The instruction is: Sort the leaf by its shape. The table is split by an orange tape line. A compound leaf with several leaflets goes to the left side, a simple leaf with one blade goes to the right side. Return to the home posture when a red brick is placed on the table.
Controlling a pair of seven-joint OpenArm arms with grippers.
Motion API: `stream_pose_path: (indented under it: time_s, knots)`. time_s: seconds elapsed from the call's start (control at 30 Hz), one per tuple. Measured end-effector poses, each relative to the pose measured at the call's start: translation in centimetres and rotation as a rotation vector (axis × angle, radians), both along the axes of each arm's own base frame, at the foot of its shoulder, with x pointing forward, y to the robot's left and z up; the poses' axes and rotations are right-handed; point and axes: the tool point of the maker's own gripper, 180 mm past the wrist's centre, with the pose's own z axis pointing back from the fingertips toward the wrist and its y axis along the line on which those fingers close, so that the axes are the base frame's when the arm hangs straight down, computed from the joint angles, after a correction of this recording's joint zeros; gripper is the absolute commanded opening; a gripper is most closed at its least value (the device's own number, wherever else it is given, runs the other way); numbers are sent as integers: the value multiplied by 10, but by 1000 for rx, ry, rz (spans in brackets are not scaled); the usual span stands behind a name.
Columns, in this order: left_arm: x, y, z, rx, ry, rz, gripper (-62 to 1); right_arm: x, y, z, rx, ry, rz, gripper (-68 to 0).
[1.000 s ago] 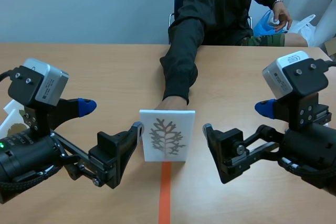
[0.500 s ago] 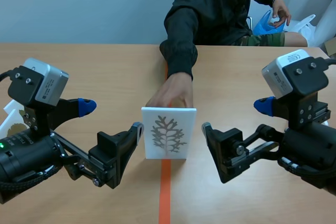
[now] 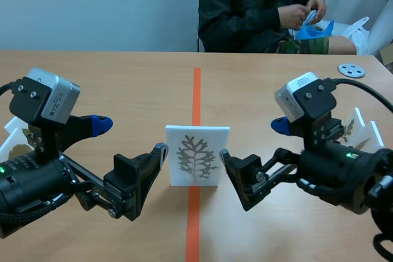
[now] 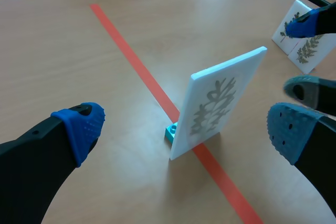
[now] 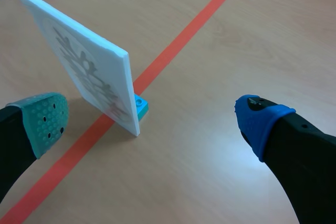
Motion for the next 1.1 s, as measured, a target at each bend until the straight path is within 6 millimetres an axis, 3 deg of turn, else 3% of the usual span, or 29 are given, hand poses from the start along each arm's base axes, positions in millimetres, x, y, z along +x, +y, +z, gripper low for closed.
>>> stream_pose_path:
  time_s: [0.4,0.67,0.9,1.1]
  knots:
    - [0,0,0,0,0,0,14,3,46,-59,-86,-23,211,4]
    - [0,0,0,0,0,0,14,0,75,-76,-70,-35,275,4]
    - [0,0,0,1,0,0,14,1,83,-73,-52,-43,271,-277]
    - [0,0,0,1,0,0,14,0,82,-73,-55,-41,271,-355]
